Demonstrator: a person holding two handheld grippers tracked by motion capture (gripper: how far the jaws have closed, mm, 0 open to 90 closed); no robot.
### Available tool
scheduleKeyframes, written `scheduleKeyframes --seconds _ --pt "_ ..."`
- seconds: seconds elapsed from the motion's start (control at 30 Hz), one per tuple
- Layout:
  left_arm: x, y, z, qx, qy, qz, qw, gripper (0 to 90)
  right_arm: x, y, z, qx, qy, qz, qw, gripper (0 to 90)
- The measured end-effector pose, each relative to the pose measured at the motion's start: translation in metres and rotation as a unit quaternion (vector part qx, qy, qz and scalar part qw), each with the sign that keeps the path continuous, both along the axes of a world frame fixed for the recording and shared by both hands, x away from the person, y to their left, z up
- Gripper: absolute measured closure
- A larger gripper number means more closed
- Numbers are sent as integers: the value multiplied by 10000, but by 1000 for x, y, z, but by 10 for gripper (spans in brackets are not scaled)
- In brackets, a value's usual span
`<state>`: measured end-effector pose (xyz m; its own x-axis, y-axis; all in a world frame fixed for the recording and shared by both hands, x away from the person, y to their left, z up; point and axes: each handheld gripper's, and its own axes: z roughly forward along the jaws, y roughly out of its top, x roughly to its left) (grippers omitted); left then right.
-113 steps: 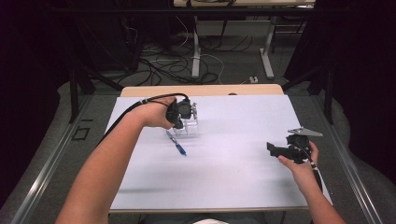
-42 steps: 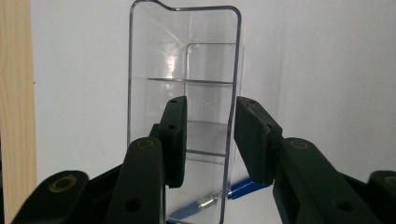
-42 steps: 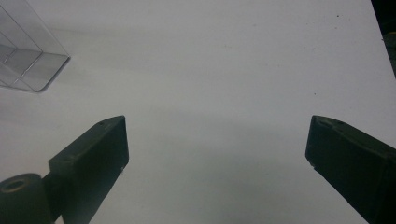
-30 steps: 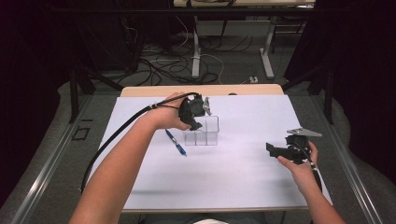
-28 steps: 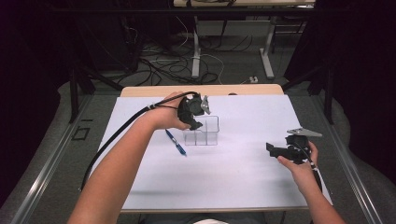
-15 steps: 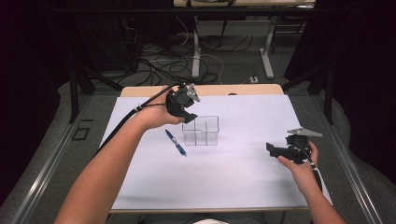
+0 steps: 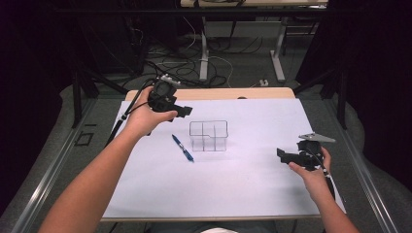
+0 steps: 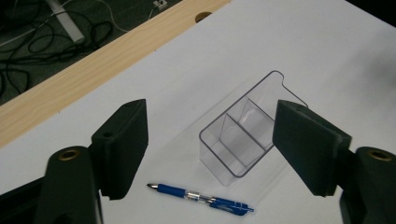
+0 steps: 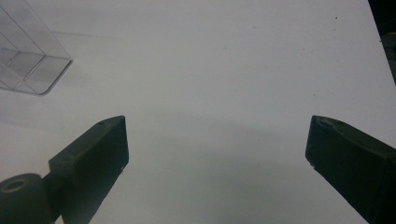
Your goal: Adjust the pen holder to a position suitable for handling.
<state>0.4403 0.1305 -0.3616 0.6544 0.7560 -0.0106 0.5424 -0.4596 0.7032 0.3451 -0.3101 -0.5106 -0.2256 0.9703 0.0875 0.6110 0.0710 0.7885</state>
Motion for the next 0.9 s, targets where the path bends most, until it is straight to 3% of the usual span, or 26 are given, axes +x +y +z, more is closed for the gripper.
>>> scheduleKeyframes --seconds 0.23,0.43,0.6,0.7,0.83,0.9 --pt "-6 27 -6 -76 -131 420 9990 168 0 1 -1 15 20 -12 10000 55" --pt "-11 49 -12 -211 -104 793 9966 146 0 2 0 -4 -19 10 10000 55" --pt "-17 64 -17 -417 -96 1032 9937 114 0 3 -1 -3 7 -6 10000 55" --pt "-20 71 -22 -671 -45 1161 9910 88 0 3 0 11 -6 12 10000 54" --pt "-20 77 -34 -774 156 1424 9866 85 0 4 0 14 1 16 10000 54" --pt "-21 78 -40 -767 199 1491 9856 85 0 4 0 3 4 19 10000 54"
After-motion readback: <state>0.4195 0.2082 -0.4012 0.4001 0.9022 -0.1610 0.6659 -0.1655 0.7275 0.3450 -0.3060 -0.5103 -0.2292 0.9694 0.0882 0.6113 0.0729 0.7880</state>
